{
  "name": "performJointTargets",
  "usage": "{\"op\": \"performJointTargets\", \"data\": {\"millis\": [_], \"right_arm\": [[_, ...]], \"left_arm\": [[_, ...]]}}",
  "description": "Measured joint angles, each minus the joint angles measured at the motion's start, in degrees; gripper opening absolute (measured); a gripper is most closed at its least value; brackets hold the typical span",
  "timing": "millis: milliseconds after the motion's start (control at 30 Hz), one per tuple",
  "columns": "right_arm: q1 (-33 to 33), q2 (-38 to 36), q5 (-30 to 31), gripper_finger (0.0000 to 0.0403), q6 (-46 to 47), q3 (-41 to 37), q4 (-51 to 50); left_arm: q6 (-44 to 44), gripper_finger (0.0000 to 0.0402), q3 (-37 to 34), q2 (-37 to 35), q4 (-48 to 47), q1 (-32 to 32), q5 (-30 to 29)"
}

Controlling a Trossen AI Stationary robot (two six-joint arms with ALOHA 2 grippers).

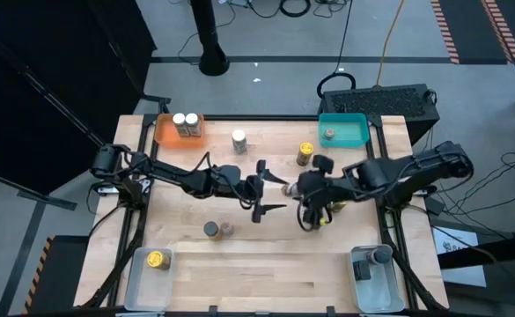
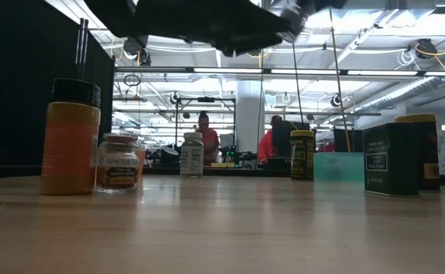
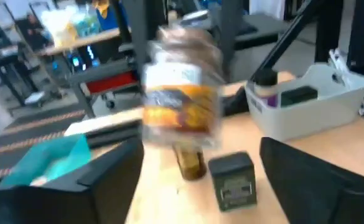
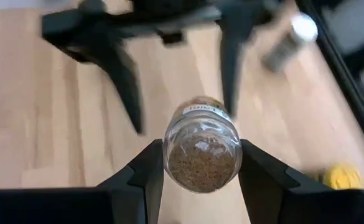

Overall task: Sort spices by type
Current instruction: Put the brown seasoning bottle into the blue bin

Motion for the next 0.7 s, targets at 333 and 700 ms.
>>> {"op": "performJointTargets", "data": {"millis": [333,700], "right_arm": [[-39.2,0.6,-4.4,0.0148,2.7,10.8,-26.1],[-74.3,13.7,-18.6,0.0148,0.0,8.1,-22.9]], "left_arm": [[-4.6,0.0357,0.0,0.0,-6.8,0.2,-8.7],[-4.8,0.0353,0.0,0.0,-6.4,0.1,-8.9]]}}
